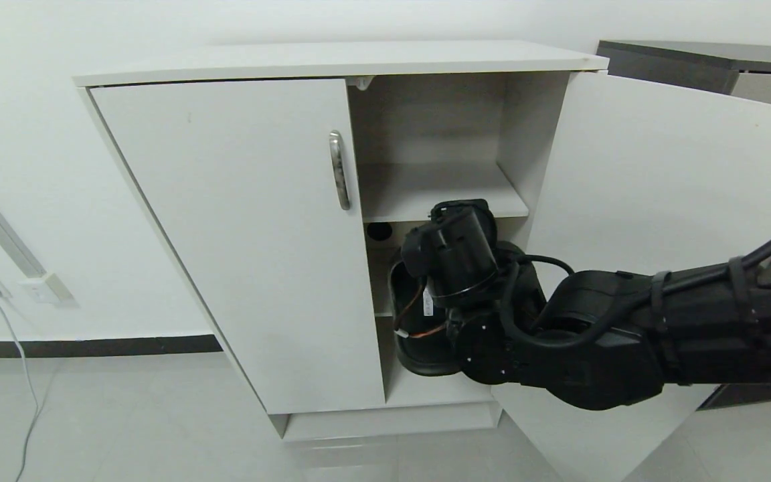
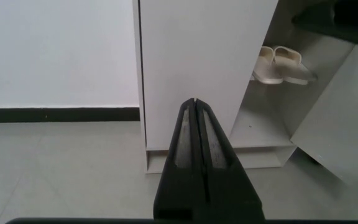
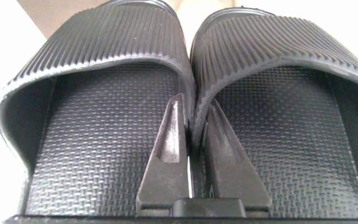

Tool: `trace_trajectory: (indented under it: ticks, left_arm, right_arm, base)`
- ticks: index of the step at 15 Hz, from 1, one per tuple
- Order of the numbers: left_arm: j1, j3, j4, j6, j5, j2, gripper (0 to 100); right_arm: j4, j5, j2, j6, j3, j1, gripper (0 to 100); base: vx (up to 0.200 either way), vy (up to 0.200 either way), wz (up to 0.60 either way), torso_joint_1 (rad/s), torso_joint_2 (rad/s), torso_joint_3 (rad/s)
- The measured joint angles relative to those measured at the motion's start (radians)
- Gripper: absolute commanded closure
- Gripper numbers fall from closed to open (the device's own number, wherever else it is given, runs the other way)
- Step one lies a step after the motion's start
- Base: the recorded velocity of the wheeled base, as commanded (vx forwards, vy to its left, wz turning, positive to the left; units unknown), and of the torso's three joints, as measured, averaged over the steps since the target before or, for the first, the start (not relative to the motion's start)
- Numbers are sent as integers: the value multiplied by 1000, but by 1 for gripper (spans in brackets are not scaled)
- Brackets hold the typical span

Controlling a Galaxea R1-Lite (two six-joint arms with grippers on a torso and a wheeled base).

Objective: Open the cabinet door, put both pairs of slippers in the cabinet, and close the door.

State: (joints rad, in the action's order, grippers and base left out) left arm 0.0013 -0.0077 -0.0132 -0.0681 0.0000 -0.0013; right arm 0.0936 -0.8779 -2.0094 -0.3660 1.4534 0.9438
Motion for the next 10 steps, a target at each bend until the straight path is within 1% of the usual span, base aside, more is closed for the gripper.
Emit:
trace_trajectory:
  ticks: [4,7,9,10]
  left_arm:
    - [0,0,-1,0,2,0,100]
    - [0,0,-3,0,12,0,100]
    - [0,0,-3,-1,13,0,100]
    - [0,0,-3,-1,13,0,100]
  right_arm:
    - [8,-2,20,27,19,-4,100]
    - [112,-3,11,77,32,-26,100]
    - [228,-2,-1,138,33,-49,100]
    - [237,-1,-6,147,26,-54,100]
  base:
    - [0,0,0,0,0,0]
    - [0,0,0,0,0,0]
    - [0,0,0,0,0,0]
    - [0,0,0,0,0,0]
